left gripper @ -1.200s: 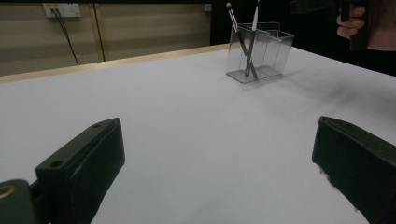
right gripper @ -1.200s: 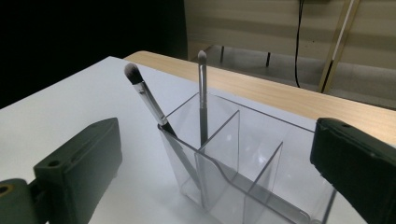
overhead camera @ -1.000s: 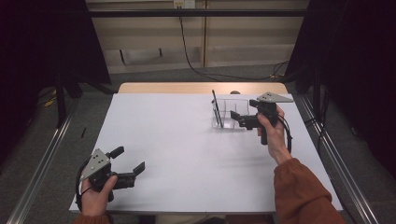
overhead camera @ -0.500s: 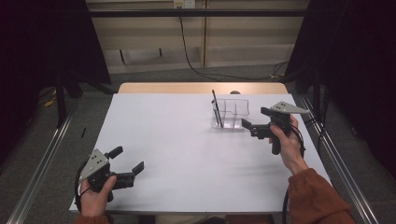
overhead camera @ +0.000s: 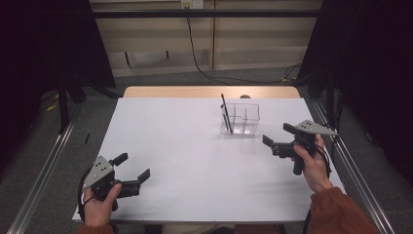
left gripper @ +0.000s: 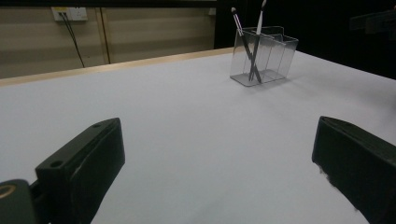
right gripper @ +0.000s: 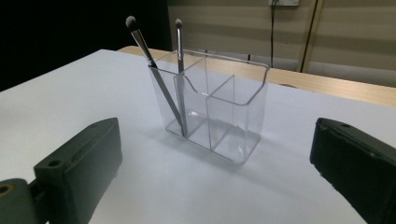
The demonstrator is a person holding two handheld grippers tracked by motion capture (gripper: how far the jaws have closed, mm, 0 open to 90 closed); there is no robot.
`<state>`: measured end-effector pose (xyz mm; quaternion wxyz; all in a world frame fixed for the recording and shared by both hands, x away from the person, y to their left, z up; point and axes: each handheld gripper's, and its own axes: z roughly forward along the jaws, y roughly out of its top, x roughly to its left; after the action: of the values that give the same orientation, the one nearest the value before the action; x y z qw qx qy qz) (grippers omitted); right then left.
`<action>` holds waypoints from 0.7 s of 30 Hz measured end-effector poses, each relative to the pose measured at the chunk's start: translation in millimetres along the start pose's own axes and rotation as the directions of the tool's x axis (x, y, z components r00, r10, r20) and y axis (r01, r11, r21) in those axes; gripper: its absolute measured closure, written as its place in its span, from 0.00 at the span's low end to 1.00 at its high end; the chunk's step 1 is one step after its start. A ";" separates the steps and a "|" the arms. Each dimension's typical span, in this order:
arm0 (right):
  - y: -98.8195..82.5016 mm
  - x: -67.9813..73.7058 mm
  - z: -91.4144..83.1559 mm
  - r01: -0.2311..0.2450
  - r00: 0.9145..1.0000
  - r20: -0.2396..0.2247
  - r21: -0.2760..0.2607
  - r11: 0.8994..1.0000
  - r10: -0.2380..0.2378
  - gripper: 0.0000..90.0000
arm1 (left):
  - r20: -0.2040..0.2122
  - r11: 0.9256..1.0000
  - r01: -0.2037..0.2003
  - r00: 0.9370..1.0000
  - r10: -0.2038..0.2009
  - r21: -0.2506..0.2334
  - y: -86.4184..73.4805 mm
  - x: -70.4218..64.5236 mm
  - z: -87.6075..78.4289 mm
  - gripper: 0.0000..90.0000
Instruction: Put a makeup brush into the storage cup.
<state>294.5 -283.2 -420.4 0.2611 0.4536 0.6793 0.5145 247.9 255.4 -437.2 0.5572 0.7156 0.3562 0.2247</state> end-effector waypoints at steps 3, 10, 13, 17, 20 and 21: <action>-6.1 -1.4 -7.3 -0.010 1.000 0.007 -0.006 1.000 0.010 0.02 | -0.007 1.000 0.003 1.000 -0.003 -0.005 0.1 0.7 -1.1 0.03; -22.0 -1.9 -22.2 -0.015 1.000 0.026 0.005 1.000 0.014 0.03 | -0.007 1.000 0.002 1.000 -0.002 -0.005 -0.7 0.1 -3.1 0.03; -25.4 -1.5 -28.1 -0.012 0.999 0.031 -0.004 1.000 0.012 0.03 | -0.010 1.000 0.003 1.000 -0.003 -0.002 -1.1 0.0 -4.0 0.03; -29.7 1.5 -34.0 -0.011 0.999 0.032 -0.002 1.000 0.011 0.04 | -0.012 1.000 0.004 1.000 -0.004 -0.002 -1.5 -0.6 -5.4 0.03; -33.7 4.0 -39.3 -0.001 0.999 0.032 0.001 1.000 0.001 0.03 | -0.015 1.000 0.005 1.000 -0.005 -0.002 -1.8 -0.8 -6.4 0.03; -34.9 4.7 -41.3 -0.003 0.999 0.035 -0.001 1.000 0.003 0.03 | -0.015 1.000 0.005 1.000 -0.005 -0.002 -1.9 -0.9 -6.5 0.03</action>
<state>246.4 -300.2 -438.7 0.2721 0.4634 0.6738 0.5072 242.1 259.1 -437.1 0.5559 0.7123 0.3621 0.2292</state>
